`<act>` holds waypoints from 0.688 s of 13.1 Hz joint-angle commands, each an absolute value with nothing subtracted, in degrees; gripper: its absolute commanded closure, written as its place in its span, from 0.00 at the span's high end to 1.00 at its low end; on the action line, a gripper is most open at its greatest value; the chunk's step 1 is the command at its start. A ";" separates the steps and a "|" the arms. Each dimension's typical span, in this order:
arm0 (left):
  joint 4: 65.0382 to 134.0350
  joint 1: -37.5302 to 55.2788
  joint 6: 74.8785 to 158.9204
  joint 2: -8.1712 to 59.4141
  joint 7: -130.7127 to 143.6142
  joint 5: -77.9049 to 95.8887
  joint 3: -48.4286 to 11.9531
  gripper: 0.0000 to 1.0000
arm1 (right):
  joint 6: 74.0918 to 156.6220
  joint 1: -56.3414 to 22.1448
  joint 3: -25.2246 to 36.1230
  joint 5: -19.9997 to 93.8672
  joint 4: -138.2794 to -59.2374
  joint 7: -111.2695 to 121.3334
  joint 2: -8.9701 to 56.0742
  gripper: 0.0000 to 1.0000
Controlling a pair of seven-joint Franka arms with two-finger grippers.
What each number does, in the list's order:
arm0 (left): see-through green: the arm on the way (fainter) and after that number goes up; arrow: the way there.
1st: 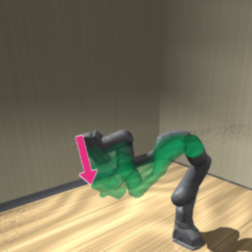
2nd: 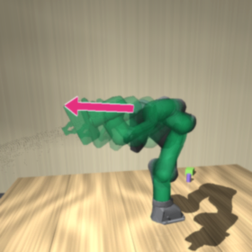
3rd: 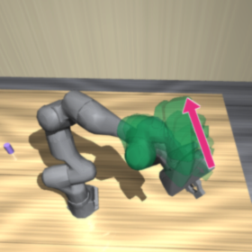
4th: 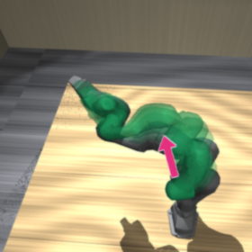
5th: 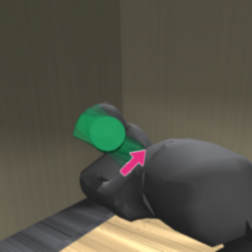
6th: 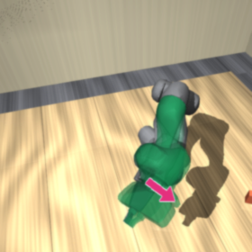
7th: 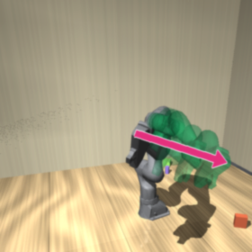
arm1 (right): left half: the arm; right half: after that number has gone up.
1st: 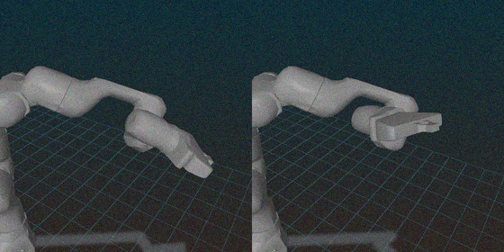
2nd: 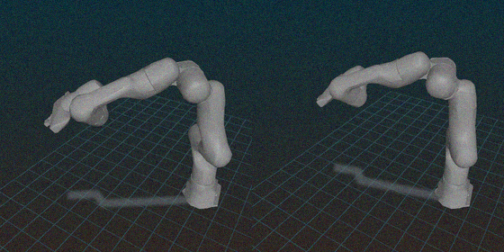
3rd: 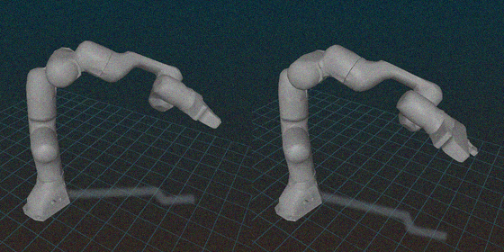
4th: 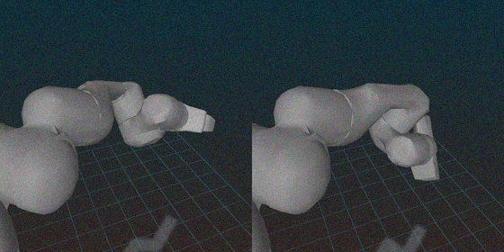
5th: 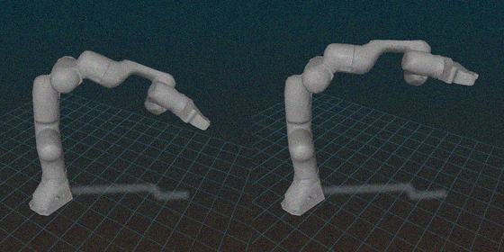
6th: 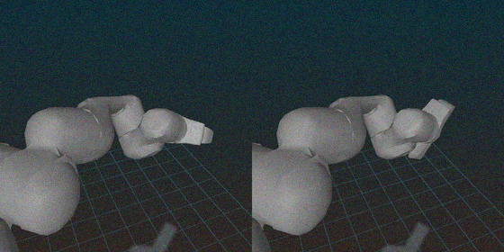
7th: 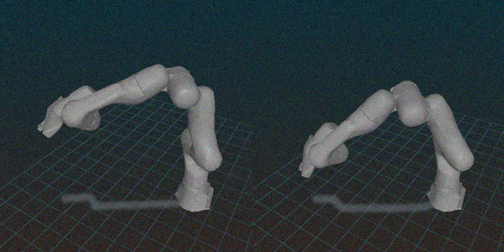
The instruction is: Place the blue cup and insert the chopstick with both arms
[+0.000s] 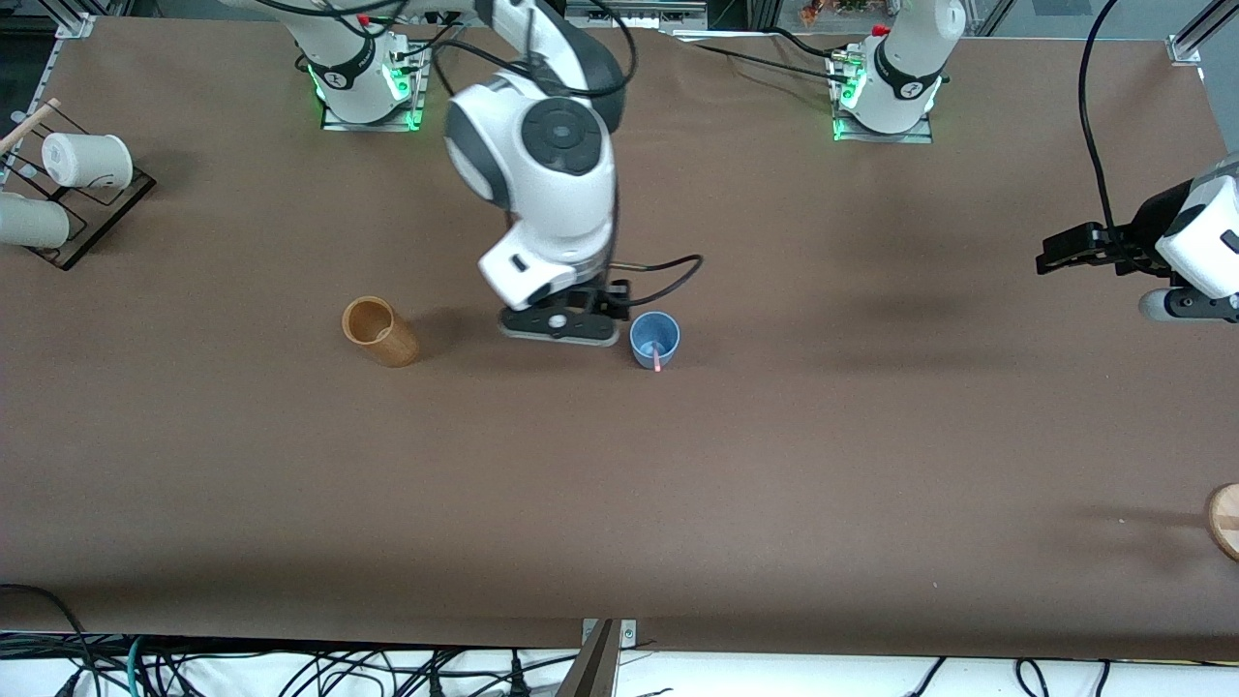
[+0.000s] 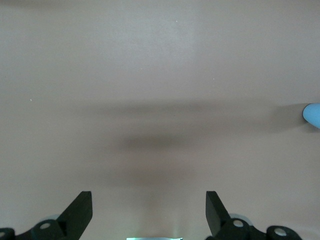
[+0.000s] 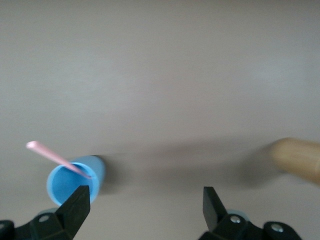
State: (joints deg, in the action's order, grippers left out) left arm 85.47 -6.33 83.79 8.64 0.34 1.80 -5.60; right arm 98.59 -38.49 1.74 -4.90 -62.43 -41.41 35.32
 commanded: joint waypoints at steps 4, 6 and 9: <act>85.25 -6.50 84.20 8.44 -1.40 0.35 -5.89 1.00 | 89.91 -19.63 0.79 1.32 -76.05 -12.53 16.31 1.00; 85.25 -6.68 84.11 8.44 -1.67 0.44 -5.63 1.00 | 89.91 -14.96 0.70 0.97 -87.14 -7.14 5.76 1.00; 85.25 -6.59 84.11 8.52 -1.58 0.53 -5.63 1.00 | 88.51 -11.44 0.27 0.70 -90.62 -4.40 1.58 1.00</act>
